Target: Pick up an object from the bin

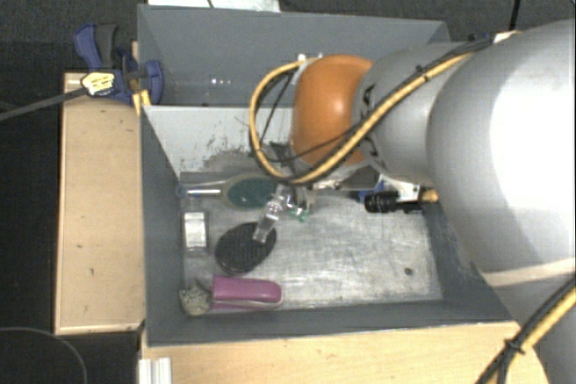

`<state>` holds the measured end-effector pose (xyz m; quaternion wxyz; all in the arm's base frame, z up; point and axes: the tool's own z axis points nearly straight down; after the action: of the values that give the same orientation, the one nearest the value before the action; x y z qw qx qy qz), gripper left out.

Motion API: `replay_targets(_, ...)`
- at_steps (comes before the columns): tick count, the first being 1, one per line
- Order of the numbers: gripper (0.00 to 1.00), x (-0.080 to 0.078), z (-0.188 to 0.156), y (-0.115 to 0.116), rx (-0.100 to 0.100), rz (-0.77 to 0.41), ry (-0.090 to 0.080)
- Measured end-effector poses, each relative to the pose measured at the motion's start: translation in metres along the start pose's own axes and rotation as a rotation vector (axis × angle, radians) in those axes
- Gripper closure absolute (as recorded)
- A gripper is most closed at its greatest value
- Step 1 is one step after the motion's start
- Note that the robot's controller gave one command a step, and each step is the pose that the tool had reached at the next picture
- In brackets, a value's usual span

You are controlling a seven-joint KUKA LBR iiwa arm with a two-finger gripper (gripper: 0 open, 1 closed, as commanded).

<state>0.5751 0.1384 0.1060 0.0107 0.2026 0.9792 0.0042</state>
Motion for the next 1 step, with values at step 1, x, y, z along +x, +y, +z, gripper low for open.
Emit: replay_targets(1,0.00,-0.0026,0.0120,0.0156,0.001,-0.162,0.000)
